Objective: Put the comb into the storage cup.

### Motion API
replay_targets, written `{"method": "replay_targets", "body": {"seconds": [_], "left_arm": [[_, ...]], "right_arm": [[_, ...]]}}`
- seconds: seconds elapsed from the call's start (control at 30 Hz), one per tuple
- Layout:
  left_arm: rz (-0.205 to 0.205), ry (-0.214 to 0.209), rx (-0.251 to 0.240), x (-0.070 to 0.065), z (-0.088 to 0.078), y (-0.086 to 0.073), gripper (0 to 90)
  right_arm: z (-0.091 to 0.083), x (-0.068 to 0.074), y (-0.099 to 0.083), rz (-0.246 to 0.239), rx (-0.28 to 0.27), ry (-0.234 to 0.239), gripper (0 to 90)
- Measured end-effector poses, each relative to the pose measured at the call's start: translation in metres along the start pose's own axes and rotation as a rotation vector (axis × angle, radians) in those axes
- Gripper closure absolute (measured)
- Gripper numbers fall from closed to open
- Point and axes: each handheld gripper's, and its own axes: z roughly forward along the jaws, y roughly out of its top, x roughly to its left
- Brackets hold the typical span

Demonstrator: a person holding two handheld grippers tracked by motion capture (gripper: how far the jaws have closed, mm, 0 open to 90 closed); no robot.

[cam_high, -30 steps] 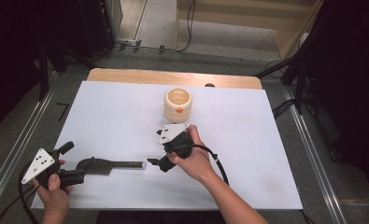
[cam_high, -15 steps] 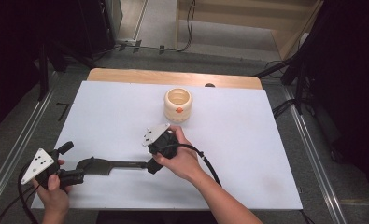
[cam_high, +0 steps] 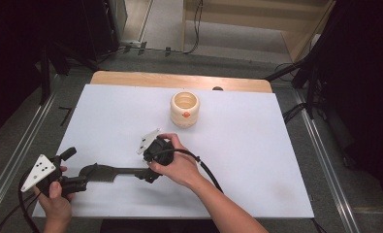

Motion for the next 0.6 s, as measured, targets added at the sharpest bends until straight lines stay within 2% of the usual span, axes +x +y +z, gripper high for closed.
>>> {"method": "replay_targets", "body": {"seconds": [0.07, 0.17, 0.27, 0.3, 0.4, 0.47, 0.5, 0.6], "left_arm": [[-0.003, -0.001, -0.003, 0.0, 0.0, 0.0, 0.0], [-0.001, -0.002, -0.004, 0.0, 0.0, 0.0, 0.0], [0.0, -0.004, -0.004, 0.0, 0.0, 0.0, 0.0], [0.002, -0.003, -0.004, 0.0, 0.0, 0.0, 0.0], [0.003, -0.004, -0.002, 0.0, 0.0, 0.0, 0.0], [0.005, -0.004, -0.001, -0.001, 0.0, 0.0, 0.0], [0.005, -0.005, -0.002, -0.001, 0.0, 0.0, 0.0], [0.003, -0.004, -0.001, -0.001, 0.0, 0.0, 0.0]], "right_arm": [[0.005, -0.001, 0.0, -0.005, 0.012, 0.007, 6.2], [0.009, 0.001, 0.001, 0.018, 0.037, 0.035, 6.2], [0.012, 0.002, 0.001, 0.02, 0.04, 0.05, 7.4], [0.012, 0.002, 0.002, 0.015, 0.048, 0.052, 13.1], [0.015, 0.001, 0.003, 0.012, 0.032, 0.059, 19.2], [0.016, 0.002, 0.004, 0.015, 0.04, 0.061, 26.0], [0.017, 0.003, 0.004, 0.016, 0.048, 0.055, 32.7], [0.02, 0.006, 0.005, 0.009, 0.073, 0.052, 39.6]]}}
